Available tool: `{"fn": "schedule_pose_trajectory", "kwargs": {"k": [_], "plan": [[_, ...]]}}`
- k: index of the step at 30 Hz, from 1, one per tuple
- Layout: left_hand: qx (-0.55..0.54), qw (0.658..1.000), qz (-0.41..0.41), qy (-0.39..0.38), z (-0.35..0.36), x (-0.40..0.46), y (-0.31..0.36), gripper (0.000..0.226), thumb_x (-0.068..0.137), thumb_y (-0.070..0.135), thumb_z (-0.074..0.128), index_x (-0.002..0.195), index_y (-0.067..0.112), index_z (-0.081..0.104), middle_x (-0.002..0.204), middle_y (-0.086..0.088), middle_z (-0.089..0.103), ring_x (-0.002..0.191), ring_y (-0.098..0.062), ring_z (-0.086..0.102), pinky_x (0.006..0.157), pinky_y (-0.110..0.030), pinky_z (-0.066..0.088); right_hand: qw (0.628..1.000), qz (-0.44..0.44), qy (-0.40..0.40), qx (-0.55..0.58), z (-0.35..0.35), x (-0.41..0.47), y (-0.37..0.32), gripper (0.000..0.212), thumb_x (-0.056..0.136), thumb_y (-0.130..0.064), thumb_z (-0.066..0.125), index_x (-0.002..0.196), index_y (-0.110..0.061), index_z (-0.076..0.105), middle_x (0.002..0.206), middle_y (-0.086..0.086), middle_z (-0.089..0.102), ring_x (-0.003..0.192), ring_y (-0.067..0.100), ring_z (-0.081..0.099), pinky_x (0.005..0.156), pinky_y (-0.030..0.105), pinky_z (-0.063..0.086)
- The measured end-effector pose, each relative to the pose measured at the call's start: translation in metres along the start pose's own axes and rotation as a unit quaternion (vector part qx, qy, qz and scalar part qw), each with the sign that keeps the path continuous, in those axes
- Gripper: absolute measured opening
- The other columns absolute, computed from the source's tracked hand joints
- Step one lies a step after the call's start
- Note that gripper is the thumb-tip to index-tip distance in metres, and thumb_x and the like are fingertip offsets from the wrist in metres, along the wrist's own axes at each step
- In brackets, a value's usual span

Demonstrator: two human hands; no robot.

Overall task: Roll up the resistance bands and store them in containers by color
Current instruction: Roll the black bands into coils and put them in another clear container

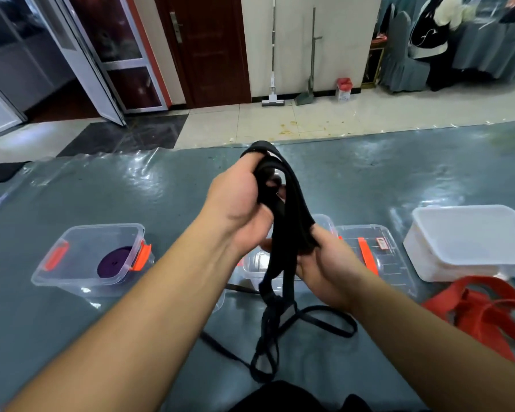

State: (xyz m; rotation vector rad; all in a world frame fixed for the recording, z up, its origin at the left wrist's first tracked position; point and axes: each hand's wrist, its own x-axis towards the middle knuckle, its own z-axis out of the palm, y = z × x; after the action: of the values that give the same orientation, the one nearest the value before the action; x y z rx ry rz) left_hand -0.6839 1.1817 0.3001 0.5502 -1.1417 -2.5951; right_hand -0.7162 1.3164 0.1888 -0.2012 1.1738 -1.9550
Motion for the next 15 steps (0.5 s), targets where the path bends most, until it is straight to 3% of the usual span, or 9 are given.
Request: {"fn": "schedule_pose_trajectory", "kwargs": {"k": [2,5,10,13,15], "plan": [[0.011,0.999,0.005,0.035,-0.002,0.008,-0.004,0.018,0.1,0.01,0.056,0.083,0.014,0.056,0.069,0.0,0.047,0.055,-0.011,0.039,0.046,-0.022,0.041,0.999,-0.021,0.024,-0.008,0.003,0.002,0.004,0.038,0.107,-0.031,0.038,0.109,-0.016,0.072,0.088,0.007,0.073,0.084,0.027,0.073,0.091,0.043,0.056],[0.124,0.99,-0.028,0.057,-0.021,0.016,-0.008,0.013,0.1,0.02,0.059,0.088,0.016,0.062,0.068,0.002,0.054,0.058,-0.013,0.048,0.057,-0.027,0.045,0.997,-0.017,0.081,0.011,0.003,0.005,0.001,0.03,0.101,-0.028,0.044,0.087,-0.011,0.064,0.062,0.007,0.052,0.052,0.02,0.047,0.064,0.036,0.044],[0.237,0.953,-0.188,0.026,-0.085,0.024,-0.025,0.039,0.091,0.057,0.067,0.104,0.02,0.068,0.089,-0.003,0.068,0.081,-0.019,0.066,0.081,-0.039,0.057,0.983,-0.026,0.177,0.038,-0.004,0.007,-0.016,0.031,0.104,-0.027,0.046,0.085,-0.011,0.064,0.053,0.004,0.048,0.043,0.015,0.04,0.056,0.033,0.035],[0.223,0.936,-0.27,-0.027,-0.136,0.021,-0.04,0.045,0.09,0.054,0.069,0.116,0.017,0.065,0.111,-0.012,0.065,0.09,-0.024,0.068,0.085,-0.044,0.061,0.977,-0.043,0.206,0.016,-0.008,0.006,-0.02,0.03,0.106,-0.025,0.044,0.088,-0.01,0.064,0.057,0.005,0.051,0.046,0.016,0.043,0.054,0.031,0.035],[0.11,0.939,-0.316,-0.08,-0.166,0.016,-0.052,0.045,0.093,0.042,0.065,0.126,0.012,0.066,0.131,-0.018,0.065,0.113,-0.036,0.067,0.099,-0.05,0.056,0.974,-0.048,0.22,-0.004,-0.009,0.007,-0.018,0.029,0.106,-0.024,0.046,0.087,-0.01,0.064,0.061,0.006,0.055,0.047,0.015,0.047,0.055,0.031,0.037]]}}
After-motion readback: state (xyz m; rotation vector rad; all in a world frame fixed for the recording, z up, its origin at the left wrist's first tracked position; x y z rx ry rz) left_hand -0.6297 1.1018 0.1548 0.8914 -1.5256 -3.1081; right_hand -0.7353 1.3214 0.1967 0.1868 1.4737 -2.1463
